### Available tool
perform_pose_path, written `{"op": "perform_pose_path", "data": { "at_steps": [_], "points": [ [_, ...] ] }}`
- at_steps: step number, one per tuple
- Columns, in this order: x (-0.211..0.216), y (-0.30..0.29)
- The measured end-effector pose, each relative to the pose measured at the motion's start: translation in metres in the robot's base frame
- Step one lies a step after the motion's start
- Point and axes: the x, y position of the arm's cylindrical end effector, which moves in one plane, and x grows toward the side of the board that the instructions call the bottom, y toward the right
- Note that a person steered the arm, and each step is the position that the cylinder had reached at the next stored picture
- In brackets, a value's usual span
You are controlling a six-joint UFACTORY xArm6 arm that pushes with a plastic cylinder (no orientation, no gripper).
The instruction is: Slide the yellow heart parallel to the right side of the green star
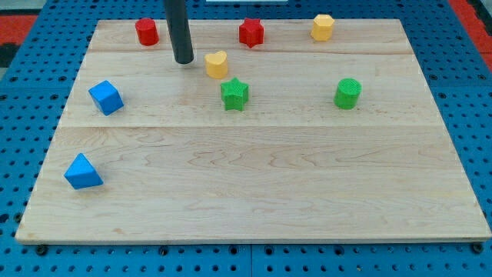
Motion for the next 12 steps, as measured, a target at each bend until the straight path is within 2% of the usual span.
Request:
{"op": "perform_pose_path", "data": {
  "at_steps": [6,7,8,9,10,12],
  "points": [
    [0.013,0.03],
    [0.03,0.055],
    [0.03,0.094],
    [0.014,0.094],
    [0.014,0.121],
    [0.057,0.163]
  ]
}}
